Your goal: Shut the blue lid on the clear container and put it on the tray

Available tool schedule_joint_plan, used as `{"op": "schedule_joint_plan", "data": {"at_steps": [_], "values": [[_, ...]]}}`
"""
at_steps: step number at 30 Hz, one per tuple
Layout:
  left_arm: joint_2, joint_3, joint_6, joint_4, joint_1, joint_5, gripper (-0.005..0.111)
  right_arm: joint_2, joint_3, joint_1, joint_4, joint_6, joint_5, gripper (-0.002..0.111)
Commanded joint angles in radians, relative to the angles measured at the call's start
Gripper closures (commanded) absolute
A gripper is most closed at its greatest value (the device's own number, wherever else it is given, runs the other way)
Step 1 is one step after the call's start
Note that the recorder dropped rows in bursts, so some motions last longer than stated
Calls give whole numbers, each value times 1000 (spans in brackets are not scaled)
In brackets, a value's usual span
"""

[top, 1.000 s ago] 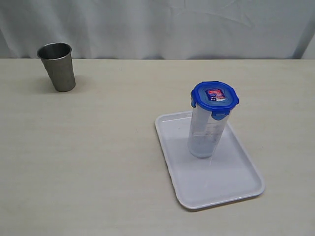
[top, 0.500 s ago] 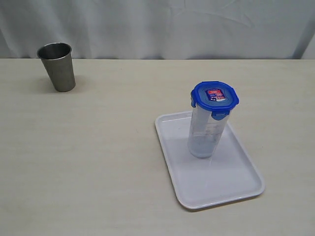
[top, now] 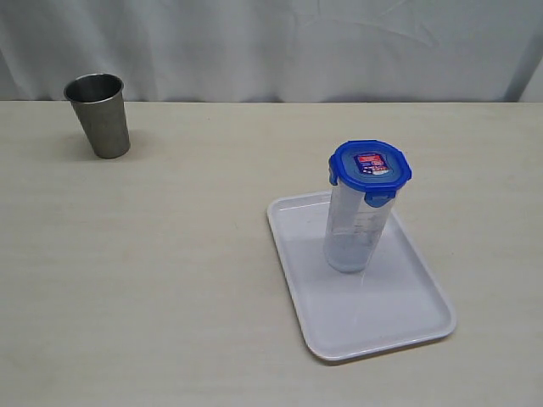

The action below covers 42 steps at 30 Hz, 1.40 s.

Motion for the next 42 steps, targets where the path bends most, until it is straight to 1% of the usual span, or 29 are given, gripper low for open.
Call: {"op": "schedule_joint_plan", "data": {"at_steps": [1,12,22,28,32,42], "values": [[-3,2,3,-5,4,9,107,-4,4,-3,2,1,3,104],[-3,2,3,-1,4,118,107,-4,4,-3,2,1,3,104],[-3,2,3,-6,4,288,107,-4,4,-3,2,1,3,104],[-3,2,18,-10,4,367,107,-4,4,-3,2,1,3,104],[-3,2,85,-45,4,383,107,-4,4,-3,2,1,3,104],[-3,2,85,-44,4,387,107,-4,4,-3,2,1,3,104]]}}
